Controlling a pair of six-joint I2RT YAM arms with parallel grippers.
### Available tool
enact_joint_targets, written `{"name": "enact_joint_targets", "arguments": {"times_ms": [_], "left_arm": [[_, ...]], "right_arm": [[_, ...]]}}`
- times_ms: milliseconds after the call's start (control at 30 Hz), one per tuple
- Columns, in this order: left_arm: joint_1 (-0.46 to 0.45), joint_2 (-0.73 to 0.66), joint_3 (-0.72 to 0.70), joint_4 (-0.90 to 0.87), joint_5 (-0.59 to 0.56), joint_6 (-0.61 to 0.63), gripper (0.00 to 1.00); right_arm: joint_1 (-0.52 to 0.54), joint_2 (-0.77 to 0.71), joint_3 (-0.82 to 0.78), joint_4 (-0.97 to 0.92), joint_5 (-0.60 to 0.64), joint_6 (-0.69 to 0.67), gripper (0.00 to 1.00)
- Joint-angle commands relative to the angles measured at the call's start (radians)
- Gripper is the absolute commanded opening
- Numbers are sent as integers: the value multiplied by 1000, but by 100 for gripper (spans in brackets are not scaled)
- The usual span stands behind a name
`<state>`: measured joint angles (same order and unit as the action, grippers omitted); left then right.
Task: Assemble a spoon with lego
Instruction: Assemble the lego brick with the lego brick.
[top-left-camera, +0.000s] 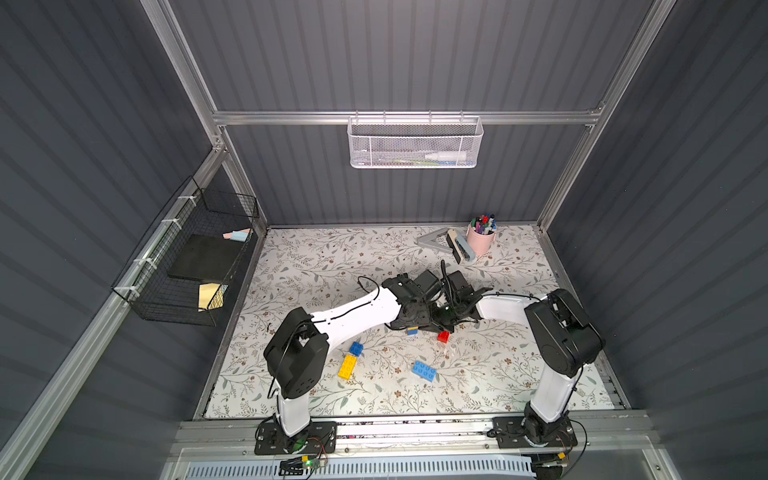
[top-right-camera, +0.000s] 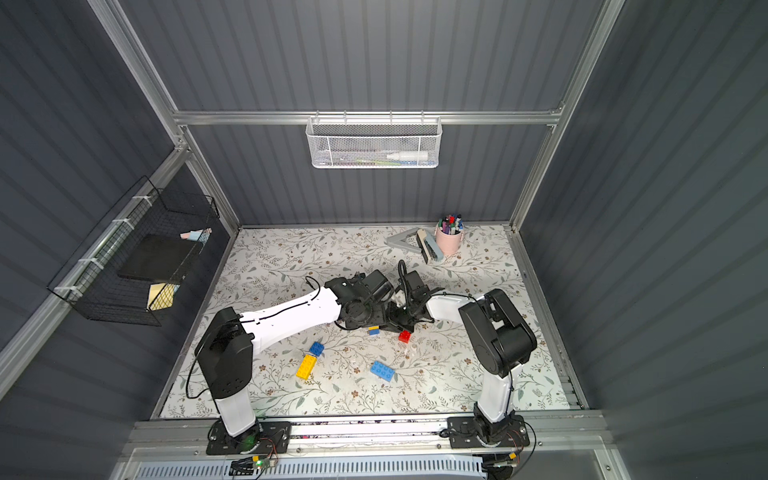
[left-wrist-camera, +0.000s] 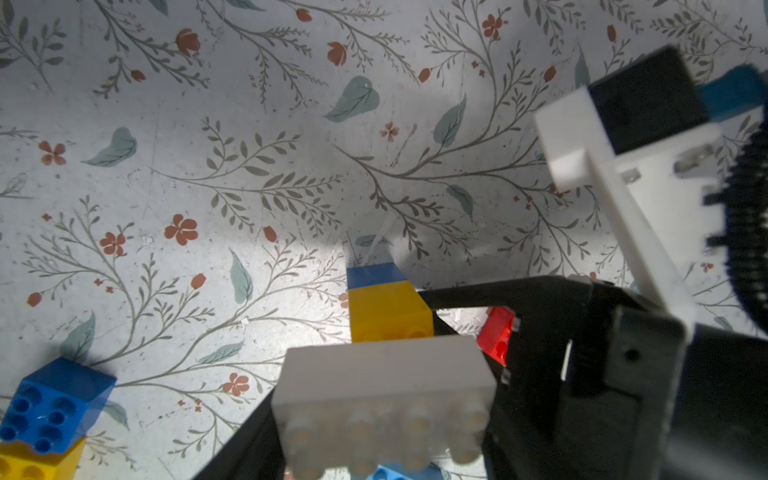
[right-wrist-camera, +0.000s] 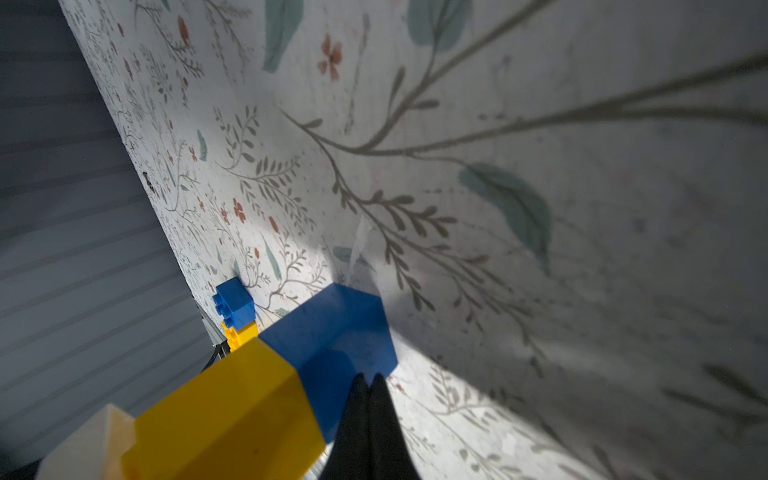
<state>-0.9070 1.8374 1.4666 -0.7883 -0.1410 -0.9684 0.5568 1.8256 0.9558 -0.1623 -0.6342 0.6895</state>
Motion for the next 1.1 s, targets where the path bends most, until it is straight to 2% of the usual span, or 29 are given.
{"name": "enact_joint_targets", "arguments": {"times_ms": [0, 533, 1067], "left_arm": [[7, 20, -15, -60, 12, 10, 64], [8, 69, 86, -119, -13, 37, 64], [7, 110, 94, -120, 3, 68, 62]], "right_arm": [[17, -29, -14, 23, -22, 21, 0], [17, -17, -8, 41, -28, 21, 0], [20, -10, -21, 54, -34, 18, 0]]}}
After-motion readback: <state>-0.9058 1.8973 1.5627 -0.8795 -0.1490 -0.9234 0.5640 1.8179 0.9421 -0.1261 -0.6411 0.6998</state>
